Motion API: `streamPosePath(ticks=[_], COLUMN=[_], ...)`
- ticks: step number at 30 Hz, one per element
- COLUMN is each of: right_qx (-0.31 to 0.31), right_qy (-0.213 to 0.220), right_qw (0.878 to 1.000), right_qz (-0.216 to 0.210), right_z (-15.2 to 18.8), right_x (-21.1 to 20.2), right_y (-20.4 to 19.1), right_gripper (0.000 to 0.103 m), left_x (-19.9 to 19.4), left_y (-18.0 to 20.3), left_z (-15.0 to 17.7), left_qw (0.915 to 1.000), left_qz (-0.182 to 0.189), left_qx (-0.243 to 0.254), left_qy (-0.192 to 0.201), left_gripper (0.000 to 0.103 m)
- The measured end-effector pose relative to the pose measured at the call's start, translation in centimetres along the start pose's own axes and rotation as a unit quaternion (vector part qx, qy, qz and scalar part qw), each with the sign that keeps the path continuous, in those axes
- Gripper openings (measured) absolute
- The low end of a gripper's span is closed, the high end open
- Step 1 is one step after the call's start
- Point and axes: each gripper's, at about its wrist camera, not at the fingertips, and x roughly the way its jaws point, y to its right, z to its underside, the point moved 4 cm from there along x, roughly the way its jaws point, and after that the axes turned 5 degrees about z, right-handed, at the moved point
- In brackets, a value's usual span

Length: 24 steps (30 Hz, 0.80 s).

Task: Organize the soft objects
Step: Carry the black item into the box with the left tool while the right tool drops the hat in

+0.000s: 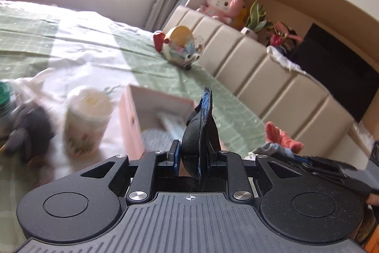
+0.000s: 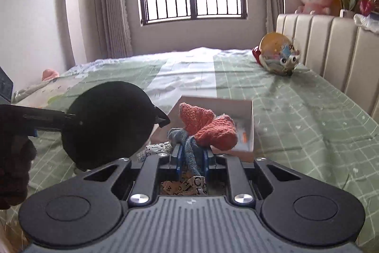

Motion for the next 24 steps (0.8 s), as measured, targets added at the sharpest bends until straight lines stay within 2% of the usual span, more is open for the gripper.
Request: streamPosePath(ticks=[2,4,6,8,10,13,15,19,21,24], right_qx=[0.001,-0.001,0.004,0.016,0.023,0.022,0.019,0.046,0.050,0.042], right_qy=[0.018,0.028,0.024,0.001,-0.028,-0.069,-0.094,-0.144,-0.155,-0.204], right_qw=[1.000,0.999,0.999,1.000,0.999,0.997,0.995,0.988,0.986,0.978], right_qz=[0.006,0.019,0.026,0.026,0.025,0.008,-0.006,-0.032,-0.030,-0.001], right_z=[-2.2,-4.1,-5.4,-5.8,-5.4,-3.8,-2.8,-2.2,-2.3,-2.1], right_x=[1.2,3.1,5.5,8.5,11.4,15.8,18.5,24.1,26.1,27.5], right_y=[1.0,2.1,3.4,4.5,4.9,3.9,2.4,-0.3,-1.1,-1.8], right_gripper=[0.016,0.016,0.017,0.017,0.017,0.017,0.017,0.017,0.019,0.019], left_x=[3.7,8.2,12.2,15.3,16.4,14.6,12.7,7.7,5.0,0.7], left_y=[-0.4,-1.3,-2.5,-4.0,-5.2,-6.5,-6.6,-6.6,-7.0,-7.9], left_z=[-2.3,-4.2,-5.2,-5.7,-6.1,-7.4,-7.8,-7.5,-7.0,-5.8], left_qw=[0.9997,0.9993,0.9973,0.9908,0.9887,0.9949,0.9953,0.9927,0.9918,0.9848], left_qz=[0.017,0.007,-0.042,-0.102,-0.120,-0.093,-0.085,-0.098,-0.099,-0.136], left_qx=[-0.013,-0.008,0.022,0.065,0.069,0.036,0.045,0.063,0.067,0.083], left_qy=[-0.012,-0.037,-0.055,-0.061,-0.057,-0.011,0.009,0.032,0.046,0.070], left_gripper=[0.023,0.023,0.023,0.024,0.024,0.024,0.024,0.024,0.024,0.024])
